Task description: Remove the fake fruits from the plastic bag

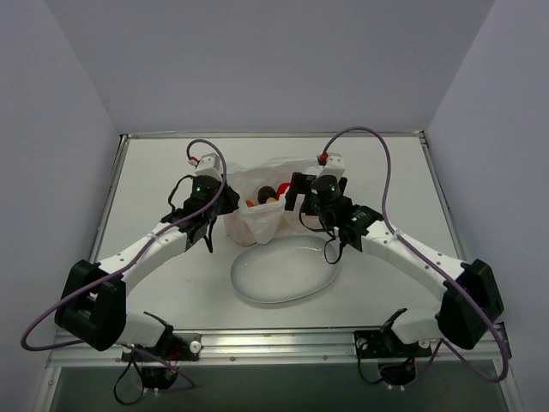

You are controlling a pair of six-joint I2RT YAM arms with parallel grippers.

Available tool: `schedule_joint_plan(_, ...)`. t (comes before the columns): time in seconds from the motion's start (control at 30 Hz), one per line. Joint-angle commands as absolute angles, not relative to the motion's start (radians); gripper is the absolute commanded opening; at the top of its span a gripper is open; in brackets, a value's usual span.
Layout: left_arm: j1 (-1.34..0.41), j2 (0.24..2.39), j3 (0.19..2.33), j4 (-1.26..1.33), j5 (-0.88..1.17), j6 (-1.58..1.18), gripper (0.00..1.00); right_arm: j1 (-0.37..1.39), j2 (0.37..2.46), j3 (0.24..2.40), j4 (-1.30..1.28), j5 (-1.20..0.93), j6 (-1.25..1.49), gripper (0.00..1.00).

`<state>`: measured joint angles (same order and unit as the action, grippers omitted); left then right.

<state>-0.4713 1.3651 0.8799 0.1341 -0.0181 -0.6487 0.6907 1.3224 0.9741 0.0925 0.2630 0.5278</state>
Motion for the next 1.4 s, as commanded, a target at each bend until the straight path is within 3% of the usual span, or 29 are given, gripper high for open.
schedule_joint_plan(0.0,-0.48,1.335,0.868,0.179,-0.011,-0.67,0.02,0.62,1.434,1.015,0.123,0.322,0.542,0.95)
schedule_joint_plan(0.03,-0.482,1.336,0.859,0.181,-0.012,-0.67,0.02,0.603,1.474,1.022,0.13,0.321,0.543,0.91)
schedule_joint_plan(0.07,-0.482,1.338,0.839,0.186,-0.017,-0.673,0.02,0.586,1.491,1.019,0.143,0.316,0.545,0.78)
schedule_joint_plan(0.13,-0.482,1.341,0.816,0.189,-0.02,-0.676,0.02,0.542,1.528,1.002,0.175,0.301,0.546,0.64)
schedule_joint_plan(0.23,-0.482,1.348,0.767,0.206,-0.026,-0.683,0.02,0.508,1.571,0.976,0.205,0.299,0.534,0.21)
schedule_joint_plan(0.33,-0.483,1.37,0.732,0.218,-0.035,-0.686,0.02,0.494,1.609,0.924,0.241,0.291,0.529,0.02)
schedule_joint_plan(0.4,-0.485,1.385,0.706,0.238,-0.034,-0.69,0.02,0.489,1.629,0.879,0.27,0.279,0.534,0.0)
schedule_joint_plan(0.7,-0.495,1.399,0.603,0.296,-0.041,-0.692,0.02,0.437,1.689,0.762,0.321,0.308,0.542,0.0)
schedule_joint_plan(0.8,-0.497,1.391,0.6,0.275,-0.074,-0.673,0.02,0.387,1.686,0.758,0.316,0.302,0.529,0.0)
schedule_joint_plan(0.97,-0.506,1.368,0.638,0.255,-0.064,-0.652,0.02,0.448,1.588,0.836,0.2,0.339,0.451,0.0)
schedule_joint_plan(1.0,-0.512,1.358,0.644,0.246,-0.075,-0.649,0.02,0.462,1.571,0.848,0.172,0.348,0.437,0.03)
schedule_joint_plan(1.07,-0.528,1.319,0.653,0.224,-0.087,-0.643,0.02,0.491,1.513,0.87,0.103,0.354,0.407,0.24)
schedule_joint_plan(1.1,-0.531,1.299,0.658,0.219,-0.092,-0.641,0.02,0.502,1.49,0.868,0.086,0.362,0.402,0.37)
schedule_joint_plan(1.13,-0.534,1.295,0.663,0.207,-0.094,-0.641,0.02,0.518,1.439,0.864,0.072,0.364,0.399,0.6)
schedule_joint_plan(1.23,-0.538,1.285,0.667,0.199,-0.095,-0.643,0.02,0.543,1.33,0.842,0.011,0.367,0.397,0.79)
schedule_joint_plan(1.37,-0.546,1.293,0.675,0.202,-0.095,-0.65,0.02,0.583,1.183,0.825,-0.084,0.377,0.414,0.89)
